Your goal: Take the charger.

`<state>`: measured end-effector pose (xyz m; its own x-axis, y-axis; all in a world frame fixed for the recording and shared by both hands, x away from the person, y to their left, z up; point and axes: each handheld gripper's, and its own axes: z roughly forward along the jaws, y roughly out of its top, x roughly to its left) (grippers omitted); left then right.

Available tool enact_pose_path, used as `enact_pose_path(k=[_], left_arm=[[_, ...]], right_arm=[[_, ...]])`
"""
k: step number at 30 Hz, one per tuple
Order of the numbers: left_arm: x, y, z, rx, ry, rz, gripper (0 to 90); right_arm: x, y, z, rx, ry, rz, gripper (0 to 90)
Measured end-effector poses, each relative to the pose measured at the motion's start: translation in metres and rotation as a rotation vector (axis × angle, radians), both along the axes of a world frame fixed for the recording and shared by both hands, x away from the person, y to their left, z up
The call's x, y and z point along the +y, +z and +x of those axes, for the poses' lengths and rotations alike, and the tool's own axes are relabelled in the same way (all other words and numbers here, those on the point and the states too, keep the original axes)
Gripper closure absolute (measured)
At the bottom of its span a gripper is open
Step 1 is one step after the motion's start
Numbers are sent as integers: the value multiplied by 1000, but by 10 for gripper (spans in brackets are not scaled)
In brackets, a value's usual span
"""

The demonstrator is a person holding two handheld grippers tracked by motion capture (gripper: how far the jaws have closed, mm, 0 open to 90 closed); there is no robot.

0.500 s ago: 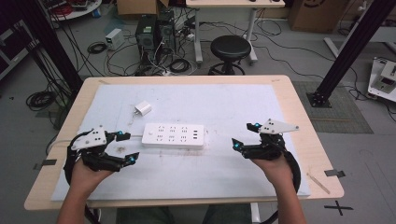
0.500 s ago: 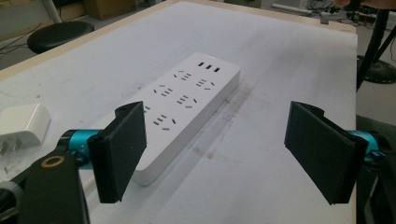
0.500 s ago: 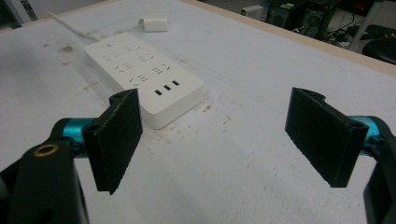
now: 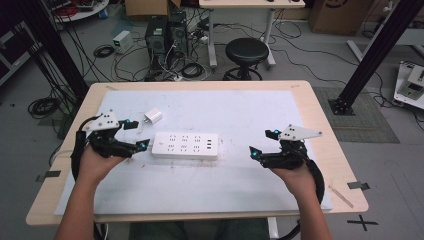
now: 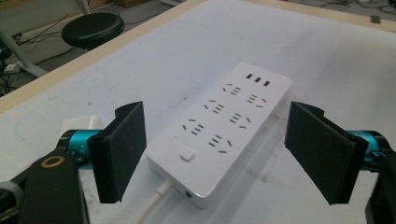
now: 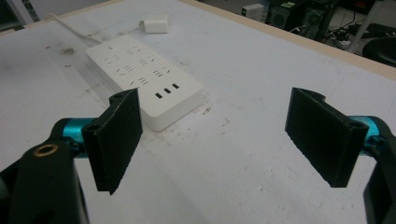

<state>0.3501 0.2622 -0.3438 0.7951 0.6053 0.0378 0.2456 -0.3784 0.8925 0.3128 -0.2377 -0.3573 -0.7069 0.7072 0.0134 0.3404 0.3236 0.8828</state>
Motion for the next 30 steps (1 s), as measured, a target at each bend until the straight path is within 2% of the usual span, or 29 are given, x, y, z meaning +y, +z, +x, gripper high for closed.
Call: enact_pose_path(k=[1, 2, 5, 6, 7, 8, 9, 10, 12, 15, 18, 19, 20, 21, 23, 25, 26, 28, 30], left_arm=[[0, 0, 0, 0, 0, 0, 208], [0, 6, 14, 5, 7, 4, 208], [0, 10, 35, 4, 32, 29, 208], [0, 10, 42, 5, 38, 29, 208], [0, 10, 42, 5, 38, 29, 208], [0, 9, 53, 13, 53, 29, 208], [0, 8, 58, 19, 59, 30, 201], [-1, 5, 68, 25, 70, 44, 201], [-1, -1, 81, 21, 98, 35, 201], [-1, -13, 102, 82, 118, 66, 201], [1, -25, 122, 112, 138, 82, 202], [1, -25, 122, 112, 138, 82, 202], [4, -32, 130, 101, 157, 74, 202], [6, -37, 134, 107, 170, 65, 202], [8, -45, 142, 120, 184, 91, 202], [7, -52, 149, 147, 176, 111, 202], [7, -52, 149, 147, 176, 111, 202], [4, -62, 159, 176, 169, 144, 202], [4, -62, 159, 176, 169, 144, 203]], right_arm=[[0, 0, 0, 0, 0, 0, 193], [0, 1, 0, 2, -6, -2, 193], [0, 3, 0, -3, -11, -10, 193], [-1, 4, 0, -4, -14, -12, 193], [-1, 4, 0, -4, -14, -12, 193], [-2, 5, 0, 0, -17, -10, 193], [-2, 6, 1, -4, -20, -11, 193], [-3, 8, 1, -4, -22, -13, 193], [-3, 10, 1, -5, -22, -15, 193], [-3, 11, 2, -1, -24, -19, 193], [-3, 10, 2, -4, -24, -23, 193], [-3, 10, 2, -4, -24, -23, 193], [-3, 10, 2, -1, -26, -21, 193], [-3, 8, 1, 6, -31, -20, 193], [-4, 6, 2, 7, -29, -23, 193], [-5, 4, 2, 15, -31, -27, 193], [-5, 4, 2, 15, -31, -27, 193], [-7, 1, 1, 24, -40, -28, 193], [-7, 0, 0, 29, -43, -26, 193]])
